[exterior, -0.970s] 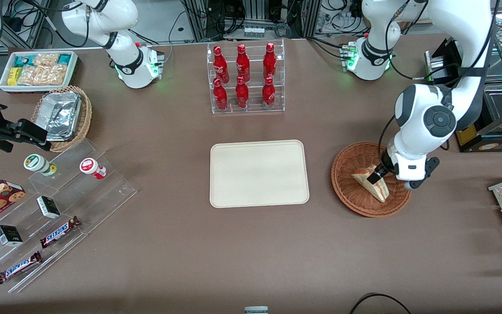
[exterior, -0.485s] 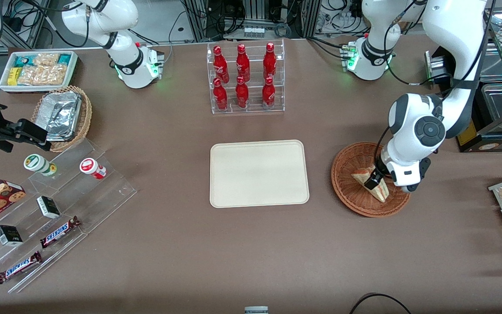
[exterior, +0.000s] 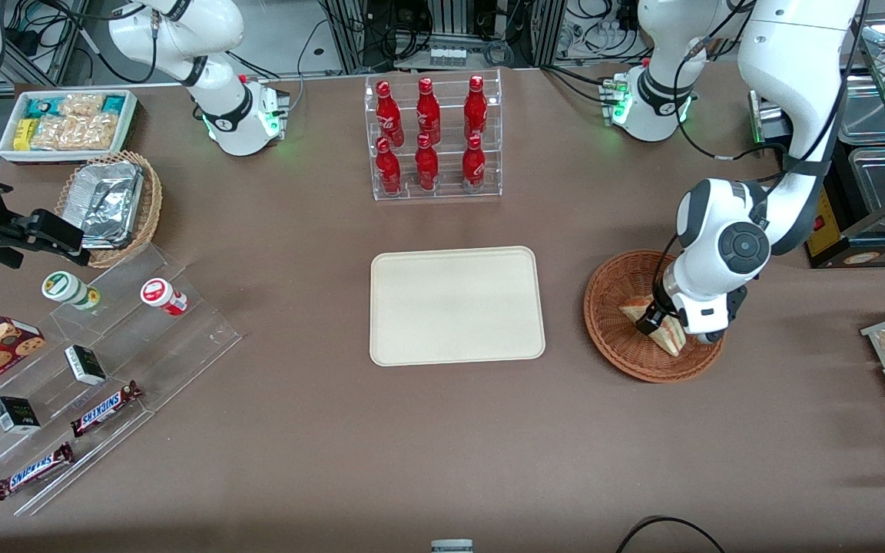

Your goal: Place sandwich from basket to tray

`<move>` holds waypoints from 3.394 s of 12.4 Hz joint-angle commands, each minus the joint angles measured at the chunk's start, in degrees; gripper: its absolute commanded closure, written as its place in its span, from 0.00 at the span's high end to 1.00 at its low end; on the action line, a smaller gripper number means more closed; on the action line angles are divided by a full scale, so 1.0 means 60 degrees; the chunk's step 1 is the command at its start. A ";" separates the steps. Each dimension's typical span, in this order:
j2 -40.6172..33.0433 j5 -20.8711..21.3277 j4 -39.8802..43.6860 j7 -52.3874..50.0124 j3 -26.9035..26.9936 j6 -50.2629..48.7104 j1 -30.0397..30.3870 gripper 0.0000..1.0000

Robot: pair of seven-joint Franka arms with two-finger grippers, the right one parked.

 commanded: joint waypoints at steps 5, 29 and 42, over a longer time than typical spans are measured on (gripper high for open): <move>-0.0252 0.0061 0.1997 0.0491 0.0049 -0.3130 -0.0084 0.15; 0.5035 0.1028 0.8610 -0.0780 -0.1284 -0.4590 -0.4860 0.21; 0.3692 0.1027 0.8625 0.0063 -0.1270 -0.5377 -0.4684 1.00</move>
